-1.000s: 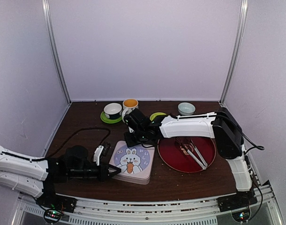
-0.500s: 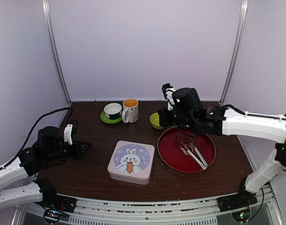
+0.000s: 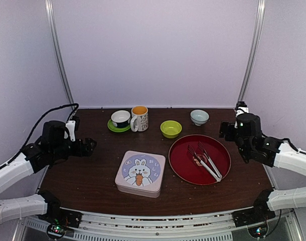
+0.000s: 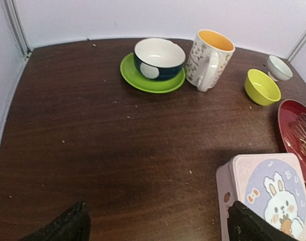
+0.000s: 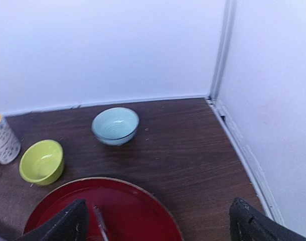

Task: Pack the chocolate
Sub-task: Reset both arms

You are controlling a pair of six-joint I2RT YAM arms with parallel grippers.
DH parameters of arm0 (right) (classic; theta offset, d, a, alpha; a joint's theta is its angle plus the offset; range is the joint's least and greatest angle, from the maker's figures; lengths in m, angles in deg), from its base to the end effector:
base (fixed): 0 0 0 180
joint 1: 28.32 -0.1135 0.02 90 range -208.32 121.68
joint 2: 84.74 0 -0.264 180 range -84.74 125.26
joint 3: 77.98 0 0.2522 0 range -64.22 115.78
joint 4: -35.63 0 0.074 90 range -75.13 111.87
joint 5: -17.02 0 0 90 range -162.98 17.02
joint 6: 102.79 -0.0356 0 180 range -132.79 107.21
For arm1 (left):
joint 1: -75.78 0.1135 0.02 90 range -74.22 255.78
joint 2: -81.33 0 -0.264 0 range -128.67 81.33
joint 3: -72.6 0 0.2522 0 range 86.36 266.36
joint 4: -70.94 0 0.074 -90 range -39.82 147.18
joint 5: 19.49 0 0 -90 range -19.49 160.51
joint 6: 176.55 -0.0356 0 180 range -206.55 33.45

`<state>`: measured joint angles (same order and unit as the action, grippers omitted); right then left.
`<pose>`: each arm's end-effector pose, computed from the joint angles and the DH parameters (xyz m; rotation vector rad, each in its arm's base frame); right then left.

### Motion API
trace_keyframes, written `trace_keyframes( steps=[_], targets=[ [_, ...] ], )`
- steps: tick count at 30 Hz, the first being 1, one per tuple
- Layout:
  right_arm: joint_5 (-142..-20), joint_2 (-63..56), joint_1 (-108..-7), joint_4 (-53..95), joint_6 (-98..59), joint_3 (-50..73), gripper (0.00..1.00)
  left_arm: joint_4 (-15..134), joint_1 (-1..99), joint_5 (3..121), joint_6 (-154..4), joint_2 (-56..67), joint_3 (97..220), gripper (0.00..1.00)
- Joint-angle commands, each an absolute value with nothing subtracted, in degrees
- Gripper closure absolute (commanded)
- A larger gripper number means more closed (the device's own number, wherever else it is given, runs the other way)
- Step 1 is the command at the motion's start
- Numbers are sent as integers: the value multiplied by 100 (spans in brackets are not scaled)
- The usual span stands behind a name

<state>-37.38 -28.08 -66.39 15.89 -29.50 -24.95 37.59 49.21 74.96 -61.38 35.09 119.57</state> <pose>0.1868 0.1200 0.2772 0.0410 1.8989 0.0321 0.1638 -0.0789 0.2484 -0.0196 2.1712 -0.4425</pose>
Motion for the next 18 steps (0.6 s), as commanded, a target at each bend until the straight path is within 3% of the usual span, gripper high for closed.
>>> trace_keyframes(
  steps=[1, 6, 12, 18],
  targets=[
    [-2393, -3276, -6162, 2407, -2752, -3244, 0, 4397, 5019, 8746, -6864, 3303, 12193, 2],
    [-2507, -3569, -5783, 4110, -1796, -4197, 0, 5140, 5861, 9335, -7416, 3200, 12018, 2],
    [-4349, -3585, -4832, 5338, -1279, -5023, 3, 7559, 6226, 9725, -8456, 2830, 11048, 2],
    [-5701, -2489, -4266, 6214, -1021, -5069, 5, 8988, 6961, 8971, -8760, 2027, 10623, 2]
  ],
)
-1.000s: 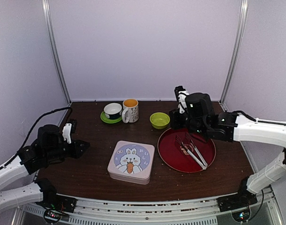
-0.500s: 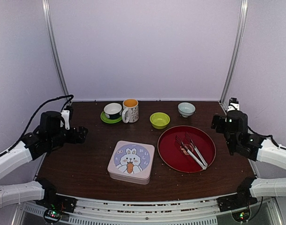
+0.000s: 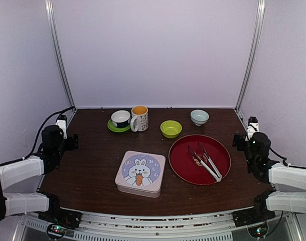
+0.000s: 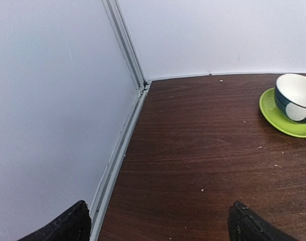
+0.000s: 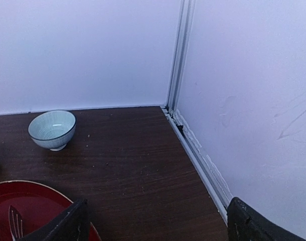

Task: Pack the chocolate
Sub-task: Reset both arms

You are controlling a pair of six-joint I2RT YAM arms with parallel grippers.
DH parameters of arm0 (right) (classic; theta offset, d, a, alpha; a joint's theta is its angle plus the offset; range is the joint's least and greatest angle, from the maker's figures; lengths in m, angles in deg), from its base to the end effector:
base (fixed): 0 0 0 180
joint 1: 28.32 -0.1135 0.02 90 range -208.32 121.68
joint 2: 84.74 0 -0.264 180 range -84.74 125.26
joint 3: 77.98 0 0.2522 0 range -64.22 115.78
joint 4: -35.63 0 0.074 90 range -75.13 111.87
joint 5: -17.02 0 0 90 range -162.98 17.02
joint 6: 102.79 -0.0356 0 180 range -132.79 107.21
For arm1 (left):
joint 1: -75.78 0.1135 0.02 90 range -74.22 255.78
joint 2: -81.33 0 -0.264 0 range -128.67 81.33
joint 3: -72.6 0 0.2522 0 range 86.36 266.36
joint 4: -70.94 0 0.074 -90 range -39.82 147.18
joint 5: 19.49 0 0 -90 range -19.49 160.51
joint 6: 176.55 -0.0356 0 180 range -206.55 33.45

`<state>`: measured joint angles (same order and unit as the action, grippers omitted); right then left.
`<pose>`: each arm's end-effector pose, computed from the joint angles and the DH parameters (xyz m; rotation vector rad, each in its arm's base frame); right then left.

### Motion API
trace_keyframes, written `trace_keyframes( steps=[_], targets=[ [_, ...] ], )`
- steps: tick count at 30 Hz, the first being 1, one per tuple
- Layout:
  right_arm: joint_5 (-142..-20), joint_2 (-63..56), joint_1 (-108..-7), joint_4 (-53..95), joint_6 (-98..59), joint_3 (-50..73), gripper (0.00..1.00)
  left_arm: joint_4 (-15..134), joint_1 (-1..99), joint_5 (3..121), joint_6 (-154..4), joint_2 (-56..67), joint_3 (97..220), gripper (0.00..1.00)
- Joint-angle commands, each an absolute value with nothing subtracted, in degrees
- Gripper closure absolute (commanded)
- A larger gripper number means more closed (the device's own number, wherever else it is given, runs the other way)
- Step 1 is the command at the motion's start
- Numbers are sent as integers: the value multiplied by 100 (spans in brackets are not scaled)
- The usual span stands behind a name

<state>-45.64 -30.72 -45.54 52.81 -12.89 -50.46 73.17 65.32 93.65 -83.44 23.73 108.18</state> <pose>0.1909 0.0421 0.1975 0.0933 1.7163 -0.1895 0.2118 -0.0249 0.2057 -0.1490 1.8878 0.2254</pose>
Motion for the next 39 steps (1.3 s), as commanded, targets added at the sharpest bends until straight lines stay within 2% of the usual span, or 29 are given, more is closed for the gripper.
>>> trace_keyframes(
  steps=[1, 3, 5, 8, 12, 14, 24, 28, 31, 39],
  targets=[
    [-5879, -2272, -4172, 6480, -961, -5069, 4, 9227, 7075, 8900, -8747, 1897, 10555, 2],
    [-5801, -2061, -4102, 6520, -981, -4937, 3, 9534, 7246, 8804, -8670, 1667, 10503, 3],
    [-5751, -1885, -3988, 7337, -948, -5131, 2, 9828, 7331, 8653, -8686, 1466, 10469, 3],
    [-6323, -1700, -3647, 8020, -1072, -5326, 2, 9954, 7454, 8500, -8685, 1144, 10608, 3],
    [-6404, -545, -3434, 9491, -1184, -5409, 1, 9972, 7674, 8354, -8726, 906, 10786, 2],
    [-6274, -820, -3388, 8465, -1349, -5132, 0, 10031, 7686, 8287, -8808, 814, 10833, 3],
    [-6340, -705, -3377, 8410, -1290, -5013, 0, 9856, 7797, 7701, -8917, 595, 11097, 6],
    [-6341, -709, -3377, 8433, -1292, -5011, 0, 11645, 7791, 6904, -9140, 149, 10399, 6],
    [-6343, -702, -3377, 8449, -1282, -5015, 0, 11439, 7833, 7155, -8981, 13, 10529, 3],
    [-6348, -694, -3378, 8454, -1288, -5020, 0, 11361, 7883, 7341, -8822, -30, 10606, 2]
  ],
)
